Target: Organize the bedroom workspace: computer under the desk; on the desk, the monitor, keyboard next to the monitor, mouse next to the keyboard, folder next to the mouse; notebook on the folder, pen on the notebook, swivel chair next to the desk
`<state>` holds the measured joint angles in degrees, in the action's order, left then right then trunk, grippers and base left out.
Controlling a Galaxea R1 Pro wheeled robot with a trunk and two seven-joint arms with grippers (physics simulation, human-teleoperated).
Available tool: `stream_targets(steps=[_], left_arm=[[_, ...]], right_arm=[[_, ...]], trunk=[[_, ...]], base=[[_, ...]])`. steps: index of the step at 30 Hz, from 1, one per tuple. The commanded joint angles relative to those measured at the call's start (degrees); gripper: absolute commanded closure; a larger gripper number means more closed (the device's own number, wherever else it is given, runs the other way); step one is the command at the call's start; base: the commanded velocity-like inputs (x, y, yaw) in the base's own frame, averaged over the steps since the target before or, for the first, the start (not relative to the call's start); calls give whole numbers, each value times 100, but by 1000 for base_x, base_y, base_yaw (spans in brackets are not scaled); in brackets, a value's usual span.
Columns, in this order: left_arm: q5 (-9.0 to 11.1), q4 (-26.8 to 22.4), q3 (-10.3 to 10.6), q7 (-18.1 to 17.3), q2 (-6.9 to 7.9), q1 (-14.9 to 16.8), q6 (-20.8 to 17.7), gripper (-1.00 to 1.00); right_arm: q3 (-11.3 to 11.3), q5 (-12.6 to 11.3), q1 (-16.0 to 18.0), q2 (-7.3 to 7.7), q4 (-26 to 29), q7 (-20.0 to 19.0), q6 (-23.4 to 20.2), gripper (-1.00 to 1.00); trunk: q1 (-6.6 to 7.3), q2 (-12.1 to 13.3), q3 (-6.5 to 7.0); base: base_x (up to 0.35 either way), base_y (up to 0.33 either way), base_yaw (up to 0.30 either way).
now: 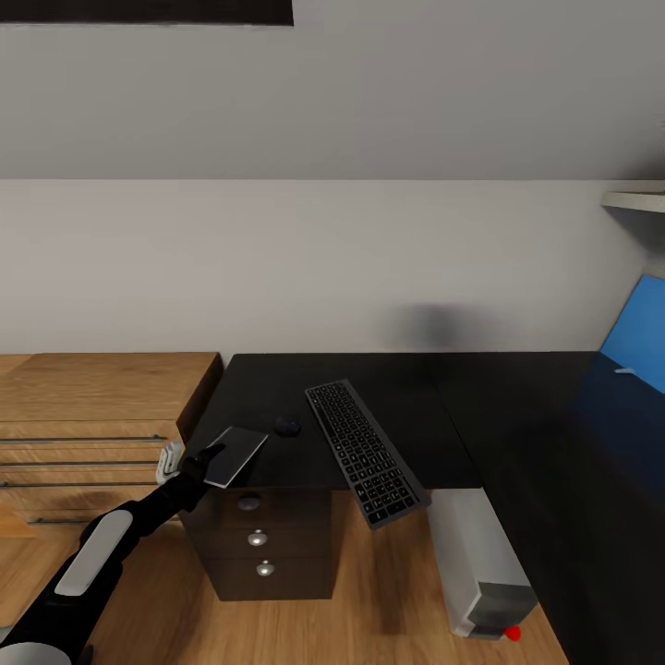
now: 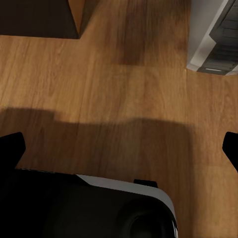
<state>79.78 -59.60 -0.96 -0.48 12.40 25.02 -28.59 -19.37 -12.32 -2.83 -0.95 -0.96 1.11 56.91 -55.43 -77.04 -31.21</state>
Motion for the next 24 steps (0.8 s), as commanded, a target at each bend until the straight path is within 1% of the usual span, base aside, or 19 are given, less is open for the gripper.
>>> stream_targets(steps=[1,13,24], left_arm=[[20,1,-10,-5,-1,3,-33,-100],[28,1,-10,-5,-1,3,-36,-100],[29,9,-10,-5,-1,3,-50,-100]], right_arm=[[-50,-43,3,-2,-9,12,21,-100],[-50,-43,2,-2,-9,12,21,-100],[-50,-43,2,-7,-9,12,21,-100]], trunk=[[0,-3,-4],[0,-3,-4],[0,-3,-4]], base=[[0,0,0],[-6,0,0],[-143,0,0]])
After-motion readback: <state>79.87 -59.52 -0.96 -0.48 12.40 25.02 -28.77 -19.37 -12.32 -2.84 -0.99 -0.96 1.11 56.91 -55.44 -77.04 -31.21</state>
